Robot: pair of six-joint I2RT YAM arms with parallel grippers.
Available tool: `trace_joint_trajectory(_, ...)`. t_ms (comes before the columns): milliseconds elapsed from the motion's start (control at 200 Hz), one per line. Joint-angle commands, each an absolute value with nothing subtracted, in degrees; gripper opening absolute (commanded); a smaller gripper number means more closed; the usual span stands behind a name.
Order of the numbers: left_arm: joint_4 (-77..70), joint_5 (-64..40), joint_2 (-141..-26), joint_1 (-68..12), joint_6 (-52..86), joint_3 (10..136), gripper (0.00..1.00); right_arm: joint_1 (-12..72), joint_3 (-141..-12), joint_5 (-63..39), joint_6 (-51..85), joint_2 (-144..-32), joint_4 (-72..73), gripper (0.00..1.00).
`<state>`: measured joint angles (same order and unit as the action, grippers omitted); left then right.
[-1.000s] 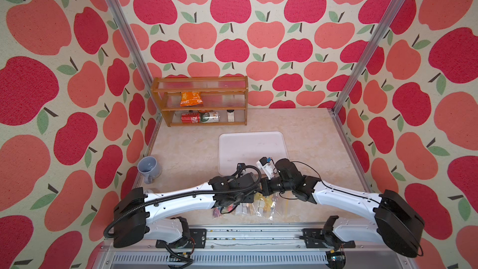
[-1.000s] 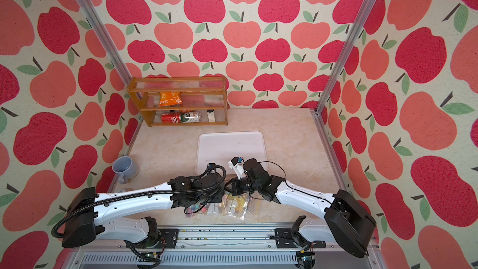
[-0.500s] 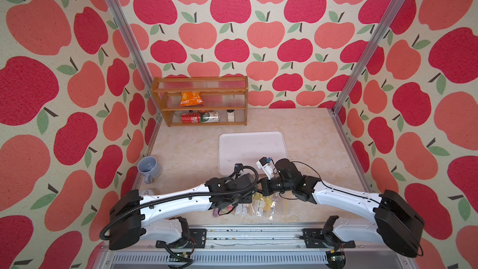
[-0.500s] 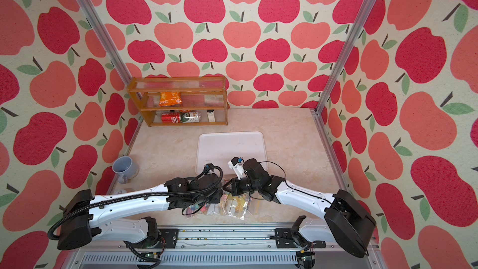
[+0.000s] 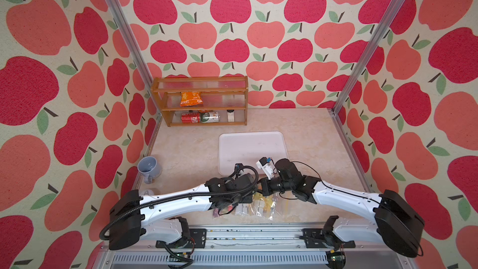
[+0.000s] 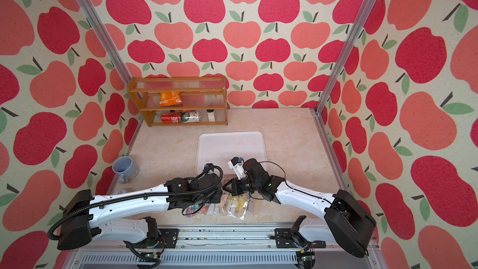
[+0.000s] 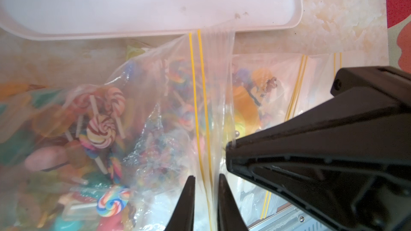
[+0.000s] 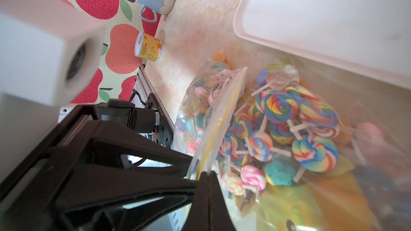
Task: Pour candies out of the ziploc bag
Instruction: Open the ziploc bag at the center of the board.
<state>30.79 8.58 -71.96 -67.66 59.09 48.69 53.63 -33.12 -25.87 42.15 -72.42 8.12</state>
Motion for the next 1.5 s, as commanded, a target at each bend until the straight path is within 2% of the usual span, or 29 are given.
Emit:
trace_joint_trajectory(0, 32.18, 10.29, -70.93, -67.85, 59.42, 47.61, 0.13, 53.99, -34.01, -26.45, 42.76, -71.36, 8.88, 0.00)
trace_joint_trajectory(90, 32.19, 10.33, -70.89, -67.82, 59.49, 47.49, 0.08, 53.97, -34.01, -26.42, 42.67, -71.25, 8.81, 0.00)
trace_joint_trajectory(150, 32.17, 10.37, -70.58, -67.83, 59.46, 47.33, 0.00, 53.97, -33.97, -26.42, 42.66, -71.29, 8.79, 0.00)
trace_joint_trajectory(515, 32.67, 11.16, -68.97, -67.80, 59.66, 46.93, 0.00, 53.96, -34.12, -25.19, 41.92, -71.19, 6.44, 0.00)
trace_joint_trajectory(575, 32.44, 11.16, -68.84, -67.85, 59.65, 46.76, 0.00, 53.97, -34.02, -25.09, 41.69, -71.10, 6.54, 0.19)
trace_joint_trajectory(660, 31.93, 10.92, -68.66, -67.85, 59.47, 46.59, 0.00, 54.03, -33.94, -26.11, 41.82, -71.31, 7.65, 0.36)
trace_joint_trajectory(730, 31.37, 10.73, -68.47, -67.85, 59.26, 46.41, 0.00, 54.05, -33.93, -27.03, 42.17, -71.78, 8.92, 0.44)
trace_joint_trajectory(1150, 29.63, 10.63, -66.00, -67.84, 59.19, 45.17, 0.00, 54.56, -34.88, -28.03, 44.08, -77.29, 14.58, 0.32)
trace_joint_trajectory(1496, 29.58, 10.71, -65.81, -67.85, 59.29, 44.87, 0.00, 54.84, -35.50, -29.08, 44.70, -77.46, 16.06, 0.32)
